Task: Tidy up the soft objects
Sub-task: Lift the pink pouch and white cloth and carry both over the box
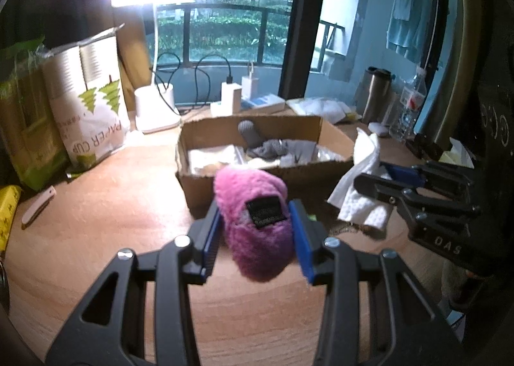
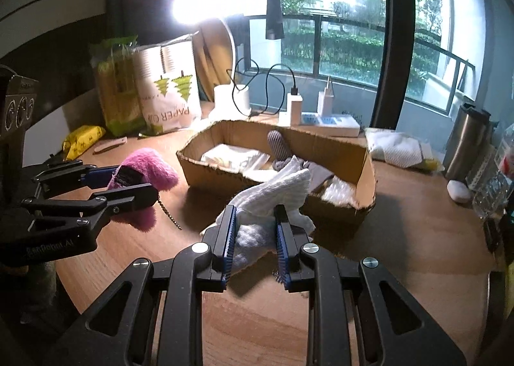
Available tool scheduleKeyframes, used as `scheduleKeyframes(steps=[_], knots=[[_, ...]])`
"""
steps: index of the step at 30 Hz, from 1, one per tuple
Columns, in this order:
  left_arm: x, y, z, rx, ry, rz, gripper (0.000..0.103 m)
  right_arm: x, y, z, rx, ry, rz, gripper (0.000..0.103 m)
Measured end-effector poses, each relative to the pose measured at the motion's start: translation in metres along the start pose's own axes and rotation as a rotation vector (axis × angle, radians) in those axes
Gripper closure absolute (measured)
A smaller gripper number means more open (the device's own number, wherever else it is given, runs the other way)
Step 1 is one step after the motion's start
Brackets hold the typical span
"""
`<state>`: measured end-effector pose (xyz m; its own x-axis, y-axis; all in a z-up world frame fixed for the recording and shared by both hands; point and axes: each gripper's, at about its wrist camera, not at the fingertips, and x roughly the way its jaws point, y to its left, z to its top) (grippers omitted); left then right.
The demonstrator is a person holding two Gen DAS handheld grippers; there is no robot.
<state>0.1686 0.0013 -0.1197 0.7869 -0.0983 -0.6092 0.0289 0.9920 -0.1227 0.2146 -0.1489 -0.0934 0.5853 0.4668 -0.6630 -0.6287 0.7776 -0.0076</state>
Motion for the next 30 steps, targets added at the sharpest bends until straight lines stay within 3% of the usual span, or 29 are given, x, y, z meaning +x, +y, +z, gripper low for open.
scheduleKeyframes(steps=[30], knots=[[0.019,-0.002,0.067,0.053,-0.136,0.014,0.061,0.015,-0.041,0.045,0.042,-0.091,-0.019,0.078]])
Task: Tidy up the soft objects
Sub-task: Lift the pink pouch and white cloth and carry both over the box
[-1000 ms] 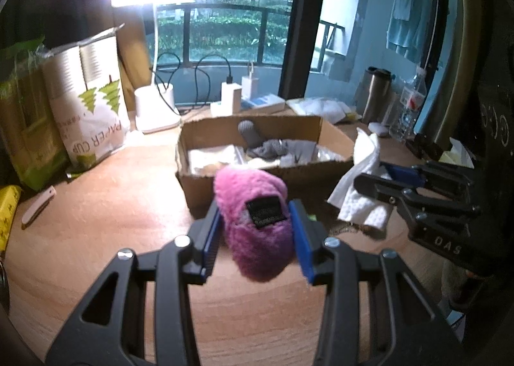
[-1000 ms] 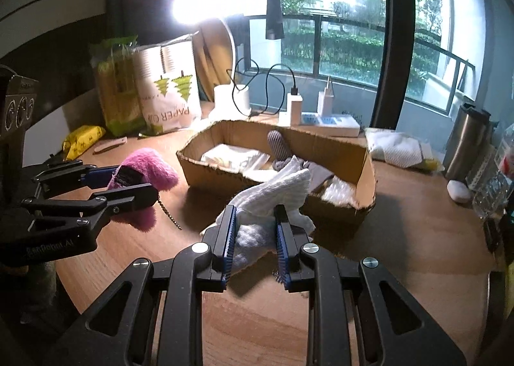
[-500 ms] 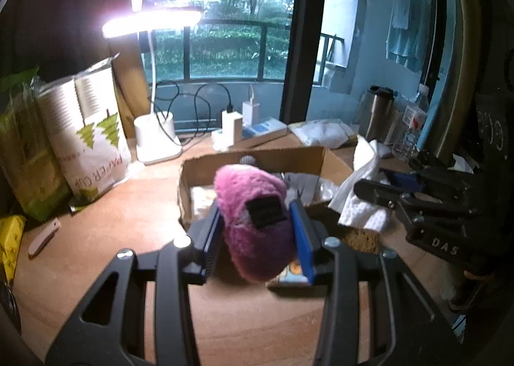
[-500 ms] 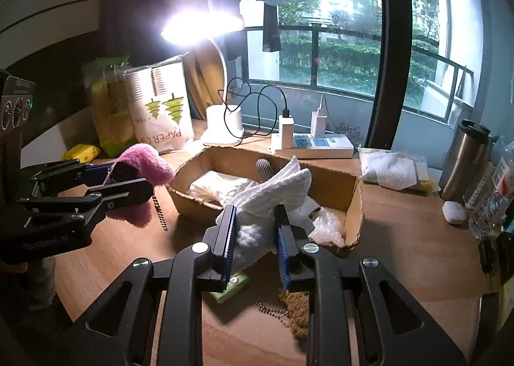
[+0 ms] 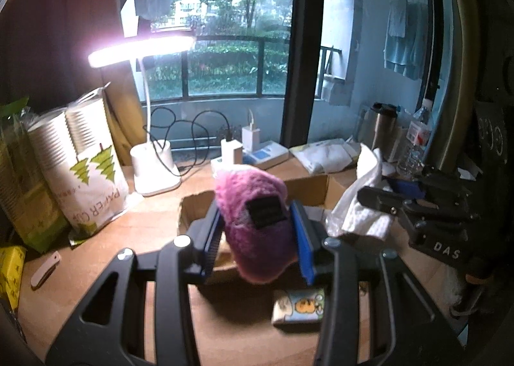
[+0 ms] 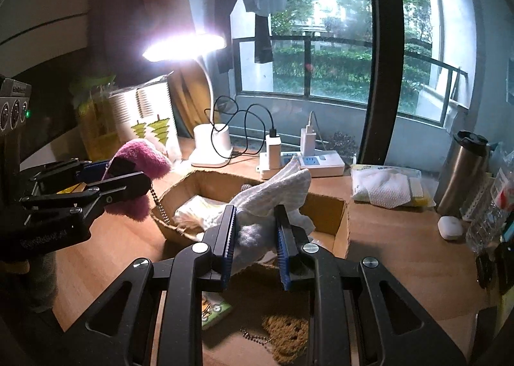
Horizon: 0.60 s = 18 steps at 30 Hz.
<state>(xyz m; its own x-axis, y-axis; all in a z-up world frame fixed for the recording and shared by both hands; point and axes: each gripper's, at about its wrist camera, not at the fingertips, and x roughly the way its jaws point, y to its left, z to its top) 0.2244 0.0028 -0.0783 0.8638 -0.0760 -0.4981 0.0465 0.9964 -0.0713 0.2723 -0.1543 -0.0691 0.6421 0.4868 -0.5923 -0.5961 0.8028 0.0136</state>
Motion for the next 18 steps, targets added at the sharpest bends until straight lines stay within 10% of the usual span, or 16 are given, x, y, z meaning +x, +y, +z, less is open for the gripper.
scheduleKeyframes(steps=[18], knots=[[0.063,0.000,0.001,-0.025,0.058,-0.046,0.061,0.039,-0.022,0.009,0.027,0.040,-0.008,0.078]])
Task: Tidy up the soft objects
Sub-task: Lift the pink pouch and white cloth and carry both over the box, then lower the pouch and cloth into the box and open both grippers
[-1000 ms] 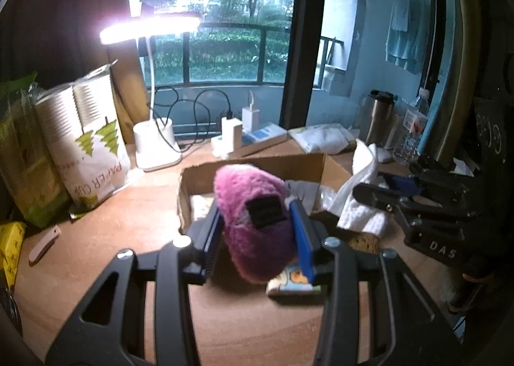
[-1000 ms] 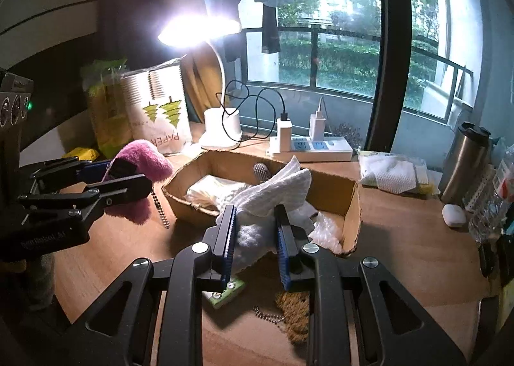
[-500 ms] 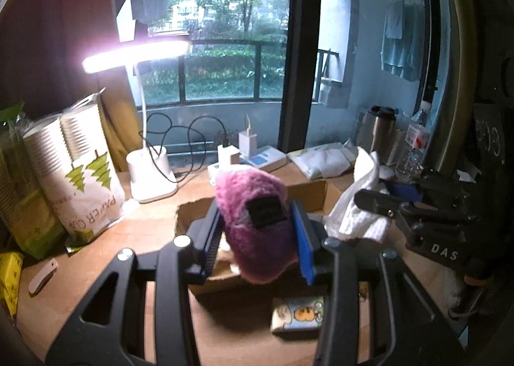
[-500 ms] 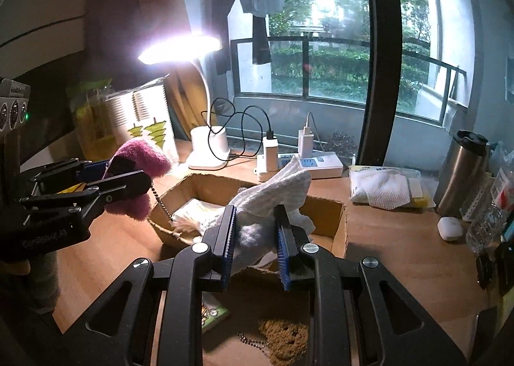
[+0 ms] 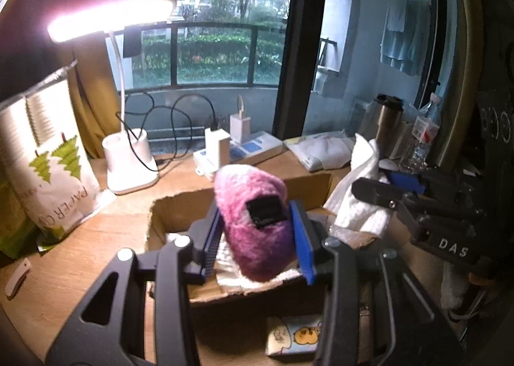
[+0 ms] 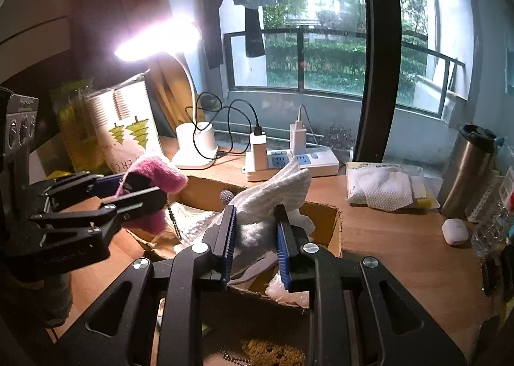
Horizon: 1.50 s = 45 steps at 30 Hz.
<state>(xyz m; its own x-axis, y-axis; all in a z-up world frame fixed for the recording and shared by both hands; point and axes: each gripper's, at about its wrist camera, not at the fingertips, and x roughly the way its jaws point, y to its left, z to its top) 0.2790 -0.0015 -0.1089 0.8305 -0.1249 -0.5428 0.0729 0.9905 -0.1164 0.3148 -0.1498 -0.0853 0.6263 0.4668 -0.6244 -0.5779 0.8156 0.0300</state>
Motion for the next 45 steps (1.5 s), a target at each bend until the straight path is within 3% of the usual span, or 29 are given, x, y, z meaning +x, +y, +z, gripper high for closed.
scheduleKeyframes(steps=[28,34,36,38,45], knots=[[0.085,0.013,-0.034,-0.060,0.214,-0.016,0.060,0.078,-0.008,-0.028,0.035,0.177,0.036,0.078],[0.087,0.011,-0.033,-0.057,0.230,-0.005,0.059,0.079,-0.008,-0.030,0.031,0.185,0.022,0.078],[0.086,0.011,-0.032,-0.066,0.235,-0.010,0.054,0.077,-0.007,-0.029,0.032,0.183,0.024,0.078],[0.083,0.012,-0.030,-0.076,0.232,-0.005,0.052,0.075,-0.006,-0.027,0.032,0.180,0.022,0.072],[0.066,0.013,-0.024,-0.081,0.207,0.023,0.051,0.058,-0.006,-0.020,0.029,0.147,0.010,0.067]])
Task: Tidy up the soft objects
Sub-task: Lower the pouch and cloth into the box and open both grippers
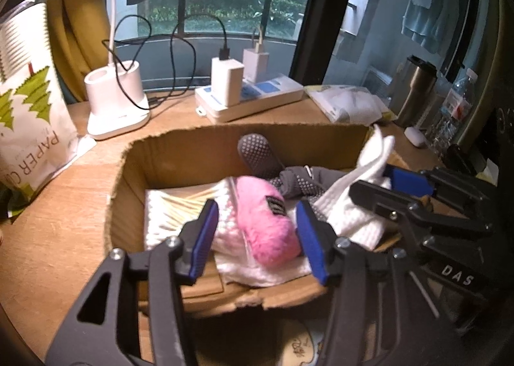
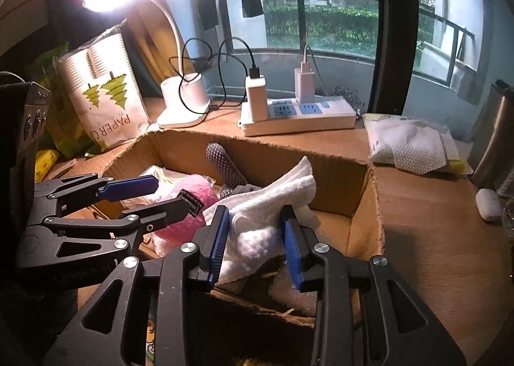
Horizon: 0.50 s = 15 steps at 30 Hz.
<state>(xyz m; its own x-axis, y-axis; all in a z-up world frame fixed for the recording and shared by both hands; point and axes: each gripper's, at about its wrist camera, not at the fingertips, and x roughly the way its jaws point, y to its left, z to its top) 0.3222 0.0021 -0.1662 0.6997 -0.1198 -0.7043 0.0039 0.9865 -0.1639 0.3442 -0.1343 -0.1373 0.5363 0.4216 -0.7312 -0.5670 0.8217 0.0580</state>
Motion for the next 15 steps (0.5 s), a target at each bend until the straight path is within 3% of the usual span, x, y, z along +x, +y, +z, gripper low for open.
scheduleKeyframes(steps=[3,6,15], knots=[[-0.010,0.001,0.001,-0.003,-0.015,0.003,0.047,-0.010,0.000,0.001,0.002,-0.016,-0.006,0.065],[-0.024,0.001,0.001,-0.007,-0.042,0.004,0.036,-0.020,0.003,0.001,-0.001,-0.032,-0.014,0.065],[-0.061,-0.001,-0.004,-0.005,-0.096,0.005,0.035,-0.051,0.016,0.001,-0.029,-0.077,-0.028,0.065]])
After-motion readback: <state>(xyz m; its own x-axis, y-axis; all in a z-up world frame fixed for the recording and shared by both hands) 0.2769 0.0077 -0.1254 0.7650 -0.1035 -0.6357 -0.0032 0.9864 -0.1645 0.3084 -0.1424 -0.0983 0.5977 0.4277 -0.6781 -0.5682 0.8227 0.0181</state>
